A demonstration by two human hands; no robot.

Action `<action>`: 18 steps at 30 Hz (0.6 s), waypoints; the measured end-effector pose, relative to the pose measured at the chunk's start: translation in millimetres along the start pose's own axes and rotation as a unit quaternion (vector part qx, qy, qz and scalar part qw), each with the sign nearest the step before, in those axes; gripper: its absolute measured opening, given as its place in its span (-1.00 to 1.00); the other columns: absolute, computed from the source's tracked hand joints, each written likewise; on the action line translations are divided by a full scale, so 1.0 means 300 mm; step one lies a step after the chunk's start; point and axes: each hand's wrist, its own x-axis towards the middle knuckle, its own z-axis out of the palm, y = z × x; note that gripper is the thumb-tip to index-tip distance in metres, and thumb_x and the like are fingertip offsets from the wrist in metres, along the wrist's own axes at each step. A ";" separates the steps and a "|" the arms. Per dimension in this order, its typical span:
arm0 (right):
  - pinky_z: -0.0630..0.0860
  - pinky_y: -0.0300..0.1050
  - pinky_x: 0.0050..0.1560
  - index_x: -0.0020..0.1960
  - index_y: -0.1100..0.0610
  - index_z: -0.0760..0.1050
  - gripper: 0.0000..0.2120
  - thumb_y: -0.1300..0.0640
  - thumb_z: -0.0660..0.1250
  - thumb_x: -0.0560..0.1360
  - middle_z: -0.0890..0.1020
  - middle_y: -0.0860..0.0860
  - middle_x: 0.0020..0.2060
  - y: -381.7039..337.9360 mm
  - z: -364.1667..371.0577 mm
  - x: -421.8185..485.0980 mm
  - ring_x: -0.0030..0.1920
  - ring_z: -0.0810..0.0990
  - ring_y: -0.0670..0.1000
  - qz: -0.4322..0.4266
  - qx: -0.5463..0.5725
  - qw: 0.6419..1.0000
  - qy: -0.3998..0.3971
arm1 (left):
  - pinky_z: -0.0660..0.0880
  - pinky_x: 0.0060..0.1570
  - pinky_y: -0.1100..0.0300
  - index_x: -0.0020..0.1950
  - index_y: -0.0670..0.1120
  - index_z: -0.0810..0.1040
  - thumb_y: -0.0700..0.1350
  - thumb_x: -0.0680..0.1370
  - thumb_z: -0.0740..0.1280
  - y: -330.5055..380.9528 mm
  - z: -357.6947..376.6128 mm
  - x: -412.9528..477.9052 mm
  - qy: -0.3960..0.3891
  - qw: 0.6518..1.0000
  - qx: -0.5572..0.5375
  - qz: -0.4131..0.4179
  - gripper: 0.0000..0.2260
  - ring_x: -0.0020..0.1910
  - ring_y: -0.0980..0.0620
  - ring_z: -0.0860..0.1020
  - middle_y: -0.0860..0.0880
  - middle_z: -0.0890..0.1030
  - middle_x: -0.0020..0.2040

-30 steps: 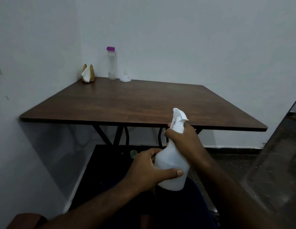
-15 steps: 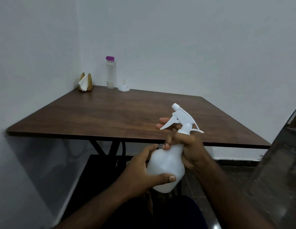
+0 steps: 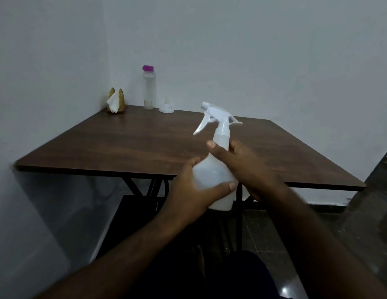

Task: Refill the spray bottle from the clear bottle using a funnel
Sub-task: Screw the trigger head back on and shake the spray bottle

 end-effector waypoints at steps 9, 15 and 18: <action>0.51 0.32 0.22 0.19 0.22 0.58 -0.48 -0.13 0.45 0.41 0.67 0.22 0.08 -0.045 -0.028 0.072 0.11 0.66 0.23 0.010 0.151 0.986 -0.075 | 0.61 0.04 0.05 0.40 0.06 0.31 0.18 0.27 0.55 0.067 -0.063 0.142 -0.083 0.996 0.030 0.009 -0.22 0.09 0.12 0.60 0.09 0.56 0.16; 0.49 0.24 0.27 0.29 0.25 0.51 -0.46 -0.14 0.35 0.52 0.60 0.27 0.20 -0.075 -0.064 0.173 0.21 0.60 0.25 0.029 0.239 0.964 -0.110 | 0.58 0.06 0.17 0.30 0.12 0.46 -0.07 0.40 0.54 0.114 -0.132 0.248 -0.128 0.991 0.008 0.044 -0.48 0.12 0.17 0.60 0.11 0.62 0.16; 0.56 0.17 0.18 0.26 0.09 0.54 -0.57 -0.16 0.34 0.52 0.67 0.12 0.13 -0.105 -0.099 0.226 0.15 0.65 0.15 -0.001 0.114 0.979 -0.168 | 0.59 0.02 0.19 0.33 0.06 0.45 -0.11 0.37 0.55 0.113 -0.140 0.303 -0.114 0.991 0.020 0.072 -0.43 0.10 0.15 0.61 0.09 0.63 0.14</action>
